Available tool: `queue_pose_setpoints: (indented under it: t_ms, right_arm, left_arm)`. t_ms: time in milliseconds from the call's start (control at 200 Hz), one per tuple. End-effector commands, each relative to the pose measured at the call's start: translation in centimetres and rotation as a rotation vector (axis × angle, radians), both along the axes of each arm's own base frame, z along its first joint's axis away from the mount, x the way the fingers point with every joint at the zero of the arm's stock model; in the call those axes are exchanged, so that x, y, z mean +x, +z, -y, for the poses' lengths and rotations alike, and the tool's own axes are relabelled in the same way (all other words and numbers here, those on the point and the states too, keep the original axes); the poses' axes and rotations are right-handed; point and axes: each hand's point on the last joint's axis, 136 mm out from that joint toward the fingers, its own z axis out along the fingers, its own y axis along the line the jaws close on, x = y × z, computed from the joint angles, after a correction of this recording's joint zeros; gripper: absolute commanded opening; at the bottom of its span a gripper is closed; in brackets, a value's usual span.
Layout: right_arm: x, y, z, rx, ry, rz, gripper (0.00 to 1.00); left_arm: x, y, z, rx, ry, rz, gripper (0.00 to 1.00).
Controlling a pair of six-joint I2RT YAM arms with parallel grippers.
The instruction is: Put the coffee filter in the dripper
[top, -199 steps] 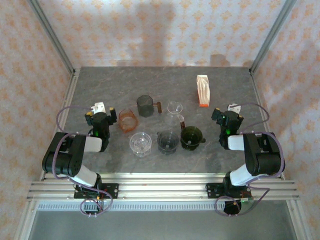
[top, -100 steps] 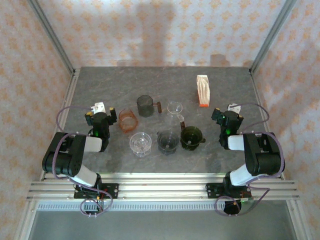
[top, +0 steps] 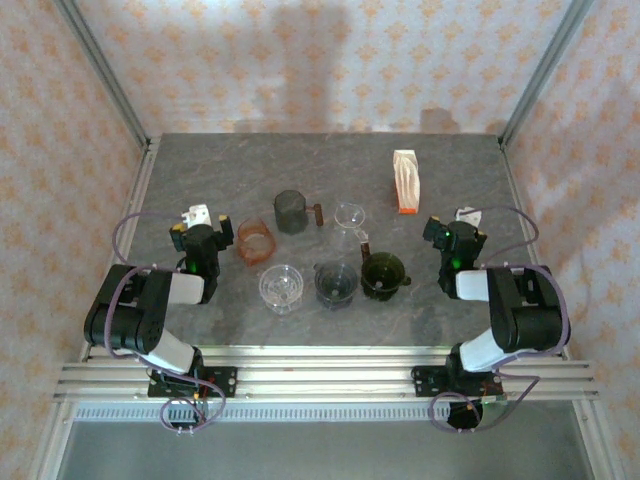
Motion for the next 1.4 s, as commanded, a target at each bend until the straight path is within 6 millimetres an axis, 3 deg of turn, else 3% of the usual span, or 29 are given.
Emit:
queue_pose_setpoints:
  t_ms: [0,185,340,445,545,636,796,886,1011,1146,1251,1396]
  right_arm:
    - [0.7,3.1,0.9,-0.016,-0.050,0.009,0.99]
    - [-0.1,3.3,1.6,0.023,-0.122,-0.042,0.99]
    - [-0.6,5.3,2.0,0.035,-0.158,-0.018,0.99]
    - [-0.9,7.2,3.3,0.084,-0.273,0.025,0.99]
    - [-1.5,8.0,4.4,0.183,-0.426,0.002,0.99]
    - [-3.3,7.7,5.6,0.243,-0.606,-0.091,1.00]
    - [-1.7,7.1,3.6,0.304,-0.481,-0.143,1.00]
    - [-1.5,7.8,1.9,0.359,-0.385,-0.133,0.99]
    - [-1.8,9.0,-0.2,0.372,-0.292,-0.157,0.99]
    - [-2.5,9.4,-3.7,0.342,-0.154,-0.211,1.00]
    - [-3.3,9.0,-5.9,0.328,-0.083,-0.260,1.00]
    - [-4.4,8.6,-9.3,0.295,0.045,-0.331,1.00]
  left_arm:
    - [0.1,2.3,-0.1,0.009,0.017,0.022,1.00]
    - [-0.7,4.3,-1.3,0.014,0.088,0.032,1.00]
    - [-1.2,6.8,-2.1,-0.027,0.161,0.088,1.00]
    - [-1.3,8.2,-3.3,-0.179,0.279,0.184,1.00]
    - [-3.5,6.8,-5.2,-0.394,0.530,0.204,1.00]
    - [-2.4,7.2,-4.3,-0.459,0.464,0.176,1.00]
    - [-1.4,7.0,-2.6,-0.606,0.407,0.187,1.00]
    - [-0.4,8.4,-0.9,-0.678,0.278,0.235,1.00]
    - [-1.1,10.3,-0.2,-0.775,0.257,0.287,1.00]
    - [-1.4,11.6,1.8,-0.797,0.156,0.198,0.95]
    - [-2.0,10.6,4.6,-0.787,0.077,0.006,0.89]
    - [-4.7,7.9,8.1,-0.713,0.025,-0.182,0.84]
